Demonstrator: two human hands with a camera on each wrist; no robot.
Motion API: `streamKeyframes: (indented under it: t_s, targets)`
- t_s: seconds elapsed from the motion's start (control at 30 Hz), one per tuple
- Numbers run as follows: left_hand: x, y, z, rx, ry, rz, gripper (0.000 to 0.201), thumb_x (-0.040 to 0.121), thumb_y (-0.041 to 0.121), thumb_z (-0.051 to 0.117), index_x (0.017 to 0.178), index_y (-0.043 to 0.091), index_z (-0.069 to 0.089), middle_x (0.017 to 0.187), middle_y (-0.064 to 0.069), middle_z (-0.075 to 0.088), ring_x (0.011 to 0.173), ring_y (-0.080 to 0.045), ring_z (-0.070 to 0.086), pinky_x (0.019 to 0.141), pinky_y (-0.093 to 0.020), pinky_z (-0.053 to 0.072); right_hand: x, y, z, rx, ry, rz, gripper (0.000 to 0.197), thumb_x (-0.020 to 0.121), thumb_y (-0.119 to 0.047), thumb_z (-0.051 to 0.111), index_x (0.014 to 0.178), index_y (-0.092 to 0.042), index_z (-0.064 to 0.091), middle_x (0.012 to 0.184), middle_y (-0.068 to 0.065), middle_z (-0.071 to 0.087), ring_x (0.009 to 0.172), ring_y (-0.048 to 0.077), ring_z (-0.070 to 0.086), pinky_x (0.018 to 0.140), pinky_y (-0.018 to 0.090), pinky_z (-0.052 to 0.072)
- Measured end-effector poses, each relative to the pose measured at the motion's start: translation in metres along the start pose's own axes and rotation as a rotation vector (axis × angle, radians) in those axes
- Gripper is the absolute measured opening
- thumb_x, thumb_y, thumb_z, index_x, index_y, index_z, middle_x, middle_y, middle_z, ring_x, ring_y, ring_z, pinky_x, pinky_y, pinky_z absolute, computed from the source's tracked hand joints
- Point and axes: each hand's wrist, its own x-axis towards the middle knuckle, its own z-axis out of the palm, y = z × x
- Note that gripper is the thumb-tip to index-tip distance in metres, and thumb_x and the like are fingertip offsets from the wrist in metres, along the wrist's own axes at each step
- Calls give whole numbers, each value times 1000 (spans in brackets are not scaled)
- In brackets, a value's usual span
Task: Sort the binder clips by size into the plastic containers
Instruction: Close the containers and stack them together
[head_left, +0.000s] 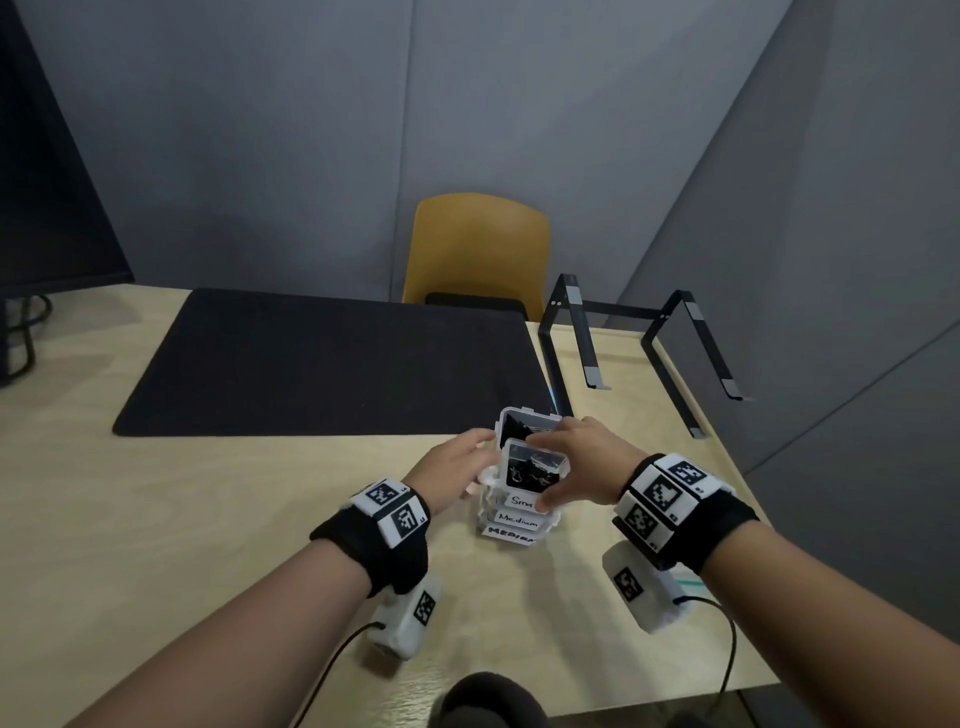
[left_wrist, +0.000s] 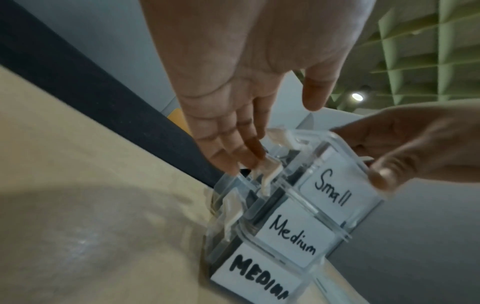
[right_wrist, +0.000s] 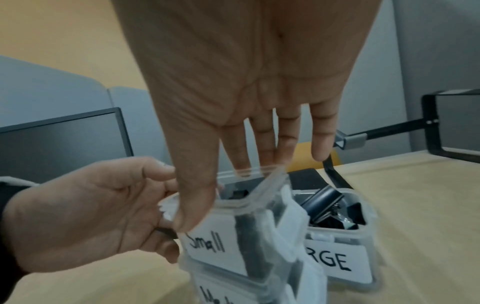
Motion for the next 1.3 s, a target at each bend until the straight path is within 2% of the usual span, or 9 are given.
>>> streamKeyframes:
  t_s: [0.1,0.27,0.47,0.57,0.73,0.87,1.03,1.17,1.3]
  targets:
    - [0,6,4,214,40,143,45,93,35,53,135,25,43,124,1,43,109,-11,46,92,-26,38,-4,9,6,240,10,34,71,77,-44,72,139,-22,44,136,-1,46,123,17,43,101,29,36]
    - [5,4,9,330,-90,258,67,83,42,66,141,27,38,142,7,36,129,-9,37,109,-31,33,-6,29,25,672,67,186,50,90,-44,55,131,-14,54,129,3,59,116,15,55,95,26,41]
    - [9,-3,14,190,-165,203,56,81,31,72,130,35,45,125,8,54,120,-9,50,103,-28,40,-1,36,61,1223,-135,379,64,85,-61,50,133,-18,48,133,7,53,124,25,48,103,40,39]
    - [11,-4,13,186,-170,203,51,80,31,72,124,39,46,122,9,55,117,-8,51,98,-25,41,-4,32,69,1395,-119,360,56,84,-61,49,118,-18,59,114,10,64,106,29,60,102,42,42]
    - [14,-8,13,188,-174,219,51,80,31,73,122,38,46,121,8,55,118,-7,49,98,-24,36,-7,33,60,1366,-38,325,52,89,-47,56,121,-6,54,96,9,58,78,22,59,72,30,50]
    - [14,-8,13,177,-189,205,58,70,46,73,121,41,46,121,10,55,117,-7,51,98,-26,40,-6,35,55,1374,-3,326,34,87,-36,63,99,-7,51,78,8,58,64,21,56,63,29,46]
    - [14,-9,14,200,-185,206,51,80,32,72,122,39,44,121,7,54,116,-9,51,100,-27,41,-3,34,49,1369,62,344,27,84,-27,69,84,-8,50,78,13,63,65,25,62,72,36,54]
    - [14,-8,13,220,-193,204,49,82,31,71,122,41,43,121,9,53,117,-7,49,99,-24,36,-4,32,46,1347,65,353,25,84,-24,70,85,-6,53,78,15,67,66,25,66,71,35,57]
    - [14,-9,13,228,-199,211,49,82,32,70,121,41,42,121,9,53,116,-7,50,93,-20,37,-4,31,46,1363,29,346,22,85,-24,68,88,-7,54,76,11,66,67,25,65,80,38,55]
